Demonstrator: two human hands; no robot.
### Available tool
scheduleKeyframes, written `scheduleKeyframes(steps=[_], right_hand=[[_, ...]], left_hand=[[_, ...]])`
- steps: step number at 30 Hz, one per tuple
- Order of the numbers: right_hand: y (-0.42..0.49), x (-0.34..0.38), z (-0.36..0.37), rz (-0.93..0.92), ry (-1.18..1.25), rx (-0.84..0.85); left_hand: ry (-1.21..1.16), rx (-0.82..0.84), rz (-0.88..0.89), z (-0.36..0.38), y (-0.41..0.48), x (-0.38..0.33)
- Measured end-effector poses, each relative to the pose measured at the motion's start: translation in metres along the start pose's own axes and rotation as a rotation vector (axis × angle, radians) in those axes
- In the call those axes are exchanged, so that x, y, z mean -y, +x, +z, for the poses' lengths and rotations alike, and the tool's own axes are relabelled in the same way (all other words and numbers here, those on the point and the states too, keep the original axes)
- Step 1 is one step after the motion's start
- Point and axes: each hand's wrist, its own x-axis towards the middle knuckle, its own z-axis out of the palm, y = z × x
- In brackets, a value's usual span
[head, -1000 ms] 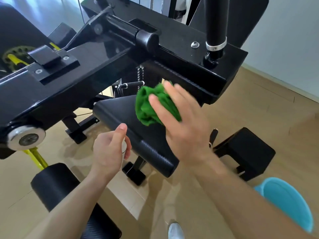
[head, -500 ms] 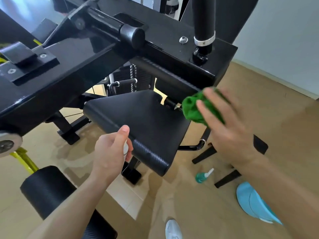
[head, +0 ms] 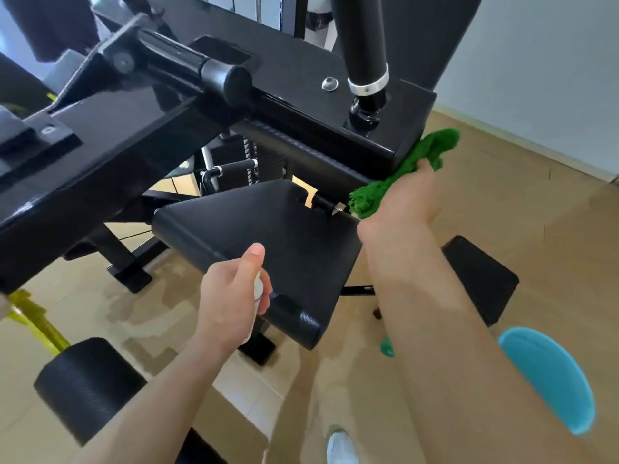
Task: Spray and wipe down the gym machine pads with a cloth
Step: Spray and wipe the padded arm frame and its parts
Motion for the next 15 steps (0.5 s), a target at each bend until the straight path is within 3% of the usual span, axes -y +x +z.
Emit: scheduleKeyframes(steps=[2,7,11,13,15], right_hand=[[0.007,-0.001,-0.004,0.192,0.097,0.071],[-0.003,-0.020,-0.016,0.453,0.524,0.322],[-0.031,-0.057,0.006,0.702,0.434,0.473],[-0.043,-0.064,0.014,0.737,0.502,0.466],[-0.042,-0.061,0.012,0.662,0.514,0.377]], left_hand=[[-0.023,-0.024,-0.013,-0.002,0.000,0.001],[-0.043,-0.056,-0.060,-0.003,-0.002,-0.002],[-0.084,-0.092,-0.072,-0.003,-0.004,-0.003],[-0.103,-0.101,-0.079,-0.005,-0.008,-0.006],[-0.105,-0.108,-0.069,-0.012,-0.012,-0.010]])
